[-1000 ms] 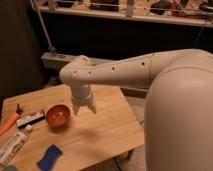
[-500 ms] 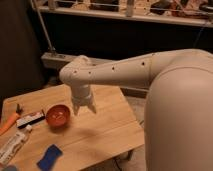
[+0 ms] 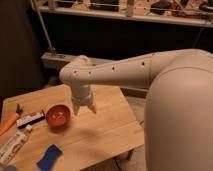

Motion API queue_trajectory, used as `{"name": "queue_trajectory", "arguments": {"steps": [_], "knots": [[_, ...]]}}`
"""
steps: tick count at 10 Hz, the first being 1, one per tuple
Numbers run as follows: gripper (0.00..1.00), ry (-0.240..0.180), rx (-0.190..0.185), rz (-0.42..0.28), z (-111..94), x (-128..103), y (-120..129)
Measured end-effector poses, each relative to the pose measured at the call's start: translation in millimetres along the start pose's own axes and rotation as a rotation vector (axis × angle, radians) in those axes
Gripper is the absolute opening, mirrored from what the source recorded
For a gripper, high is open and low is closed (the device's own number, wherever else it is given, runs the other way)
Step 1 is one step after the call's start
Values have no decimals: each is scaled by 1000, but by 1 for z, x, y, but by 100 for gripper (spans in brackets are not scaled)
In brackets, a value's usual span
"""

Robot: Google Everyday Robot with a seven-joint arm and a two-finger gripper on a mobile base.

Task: Wipe the white sponge on the table

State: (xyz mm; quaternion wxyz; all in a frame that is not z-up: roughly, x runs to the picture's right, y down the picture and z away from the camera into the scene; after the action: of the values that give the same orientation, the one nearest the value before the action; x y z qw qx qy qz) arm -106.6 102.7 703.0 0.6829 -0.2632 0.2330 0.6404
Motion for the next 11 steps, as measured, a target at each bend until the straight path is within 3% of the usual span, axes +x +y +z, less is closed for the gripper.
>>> {"name": "queue_trajectory", "arguments": {"steps": [8,11], "knots": [[65,0,3,-5,1,1,1],[65,33,46,-131,12,25,39]]}}
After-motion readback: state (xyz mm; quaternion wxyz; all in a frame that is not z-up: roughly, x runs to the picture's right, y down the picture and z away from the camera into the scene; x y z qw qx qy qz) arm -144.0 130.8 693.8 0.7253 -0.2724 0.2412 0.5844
